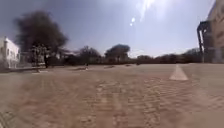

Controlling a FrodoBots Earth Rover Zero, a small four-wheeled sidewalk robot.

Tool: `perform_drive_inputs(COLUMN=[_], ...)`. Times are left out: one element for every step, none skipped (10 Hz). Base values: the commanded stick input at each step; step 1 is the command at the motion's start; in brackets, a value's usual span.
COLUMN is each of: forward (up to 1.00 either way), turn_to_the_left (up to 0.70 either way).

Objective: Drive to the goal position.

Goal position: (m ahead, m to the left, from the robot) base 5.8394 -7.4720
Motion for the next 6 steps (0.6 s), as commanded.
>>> perform_drive_inputs(forward=[0.70, 0.70, 0.70, 0.70, 0.70, 0.70], turn_to_the_left=[0.00, 0.00, 0.00, 0.00, 0.00, 0.00])
